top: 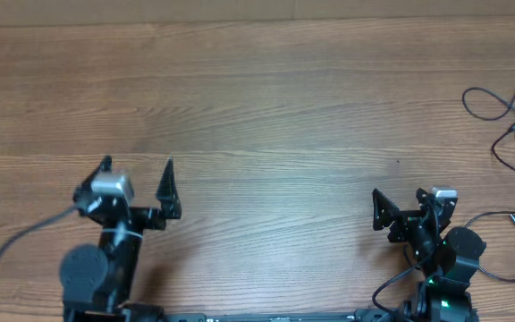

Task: Untangle cables

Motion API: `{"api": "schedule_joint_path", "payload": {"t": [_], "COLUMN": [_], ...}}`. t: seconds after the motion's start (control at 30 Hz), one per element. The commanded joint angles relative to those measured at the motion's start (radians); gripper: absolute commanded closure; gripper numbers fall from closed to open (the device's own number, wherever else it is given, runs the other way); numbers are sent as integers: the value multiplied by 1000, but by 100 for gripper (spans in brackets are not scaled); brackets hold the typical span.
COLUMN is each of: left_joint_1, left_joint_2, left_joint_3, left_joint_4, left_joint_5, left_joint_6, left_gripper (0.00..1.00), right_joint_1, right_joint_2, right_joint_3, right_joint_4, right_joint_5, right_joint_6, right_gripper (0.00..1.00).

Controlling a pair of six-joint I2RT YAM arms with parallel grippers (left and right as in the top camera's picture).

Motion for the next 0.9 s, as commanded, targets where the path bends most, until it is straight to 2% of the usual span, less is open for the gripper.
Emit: {"api": "schedule_joint_path", "payload": {"t": [0.0, 0.3, 0.43, 0.57, 0.67, 0.77, 0.87], "left_joint_1": [29, 88, 122, 126, 129, 137, 136], "left_joint_2": [-113, -320, -327, -327, -327, -327, -327], "left_joint_3": [-131, -392, -438, -482, -480, -480, -480], "left_joint_4": [75, 193, 204, 195, 105, 109, 109], "left_joint_5": [-1, -97, -92, -110, -138, -138, -132], "left_joint_6": [-6, -6, -5, 61, 101, 212, 221], "left_gripper": [0, 0, 0, 0, 0, 0, 0], "right_joint_1": [-4, -4, -4, -4, -4, -4, -4], "right_joint_2": [-3, -3, -3, -3, -3, -3, -3], "right_joint_3": [-10, -10, -10, -10, -10, -10, -10], "right_joint_4": [3, 3, 2, 3, 3, 3, 3], "right_joint_5": [6, 6, 6, 6, 6, 6, 6], "right_joint_6": [0, 0, 0, 0, 0, 0, 0], "right_gripper": [0, 0, 0, 0, 0, 0, 0]}}
